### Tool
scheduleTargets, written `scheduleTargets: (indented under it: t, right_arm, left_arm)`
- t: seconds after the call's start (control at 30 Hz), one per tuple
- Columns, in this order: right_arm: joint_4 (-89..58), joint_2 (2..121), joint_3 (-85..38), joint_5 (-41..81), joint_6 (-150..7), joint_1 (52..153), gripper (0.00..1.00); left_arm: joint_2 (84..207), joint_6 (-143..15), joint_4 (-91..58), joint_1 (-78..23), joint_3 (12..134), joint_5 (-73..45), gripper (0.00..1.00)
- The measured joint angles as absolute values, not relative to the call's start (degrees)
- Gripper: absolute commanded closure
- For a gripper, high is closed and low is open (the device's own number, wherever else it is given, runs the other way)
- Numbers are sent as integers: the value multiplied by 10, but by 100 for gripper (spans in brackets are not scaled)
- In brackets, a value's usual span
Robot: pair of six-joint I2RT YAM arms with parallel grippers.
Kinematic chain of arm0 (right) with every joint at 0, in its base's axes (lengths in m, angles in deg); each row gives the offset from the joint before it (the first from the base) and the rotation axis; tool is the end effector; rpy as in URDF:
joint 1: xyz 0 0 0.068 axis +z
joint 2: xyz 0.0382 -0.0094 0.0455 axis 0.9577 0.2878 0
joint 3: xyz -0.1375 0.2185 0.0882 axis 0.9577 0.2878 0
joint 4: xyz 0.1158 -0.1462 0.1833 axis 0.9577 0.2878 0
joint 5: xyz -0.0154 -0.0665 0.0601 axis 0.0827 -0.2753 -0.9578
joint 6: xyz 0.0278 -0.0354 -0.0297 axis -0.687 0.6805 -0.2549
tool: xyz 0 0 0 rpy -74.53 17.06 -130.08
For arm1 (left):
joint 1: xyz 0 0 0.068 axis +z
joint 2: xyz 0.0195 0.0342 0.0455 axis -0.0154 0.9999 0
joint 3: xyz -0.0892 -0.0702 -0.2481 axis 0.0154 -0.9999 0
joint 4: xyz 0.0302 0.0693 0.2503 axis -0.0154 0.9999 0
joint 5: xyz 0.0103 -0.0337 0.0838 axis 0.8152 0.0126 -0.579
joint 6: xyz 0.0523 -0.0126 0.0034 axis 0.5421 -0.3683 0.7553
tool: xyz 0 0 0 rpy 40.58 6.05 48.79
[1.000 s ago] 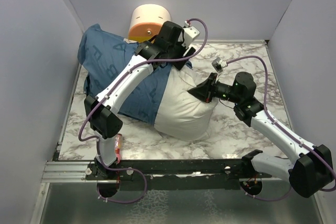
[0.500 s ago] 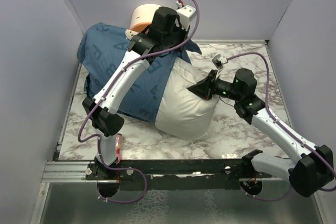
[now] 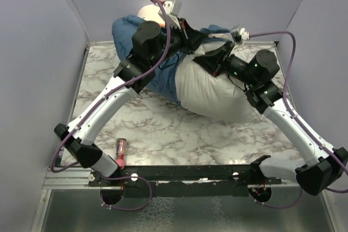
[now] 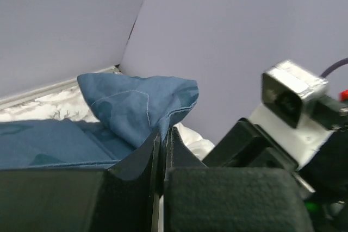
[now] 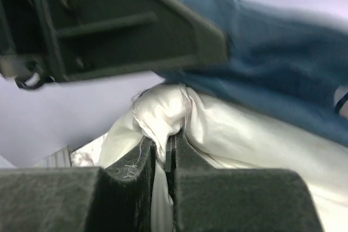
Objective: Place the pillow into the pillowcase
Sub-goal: Stuff the pillow into the pillowcase.
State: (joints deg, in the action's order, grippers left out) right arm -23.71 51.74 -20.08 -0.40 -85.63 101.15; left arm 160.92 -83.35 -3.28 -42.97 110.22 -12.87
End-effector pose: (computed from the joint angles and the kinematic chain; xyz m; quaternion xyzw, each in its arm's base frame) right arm 0.2425 0.1472 0.4446 -0.2196 0.6201 0.4487 0.6049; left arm 0.2529 -0.2361 0.5255 0.1265 0.6497 -0.4858 0.5709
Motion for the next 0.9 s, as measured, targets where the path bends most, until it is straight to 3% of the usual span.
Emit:
scheduleTargets:
  t: [0.2,0.43,0.6,0.73,0.9]
  right_arm:
    - [-249,481,-27,-17,-850,1022,93]
    - [-137,449,89,-57,-807,1021,62]
    - [-94,319,78,-98,-798,1018,30]
    - [-60,252,1,-60,-801,1015,6]
    - [10,219,-86,89,-778,1014,4]
  left_arm:
    - [1491,-879,-111,-451,869,-159,100]
    - [1398,-999,-196,-472,586,-157,100]
    - [1353,-1034,-219,-474,553,-158,100]
    - [1330,-1035,-222,-474,555,-158,100]
    - [1329,-1036,-216,-474,556,-157,100]
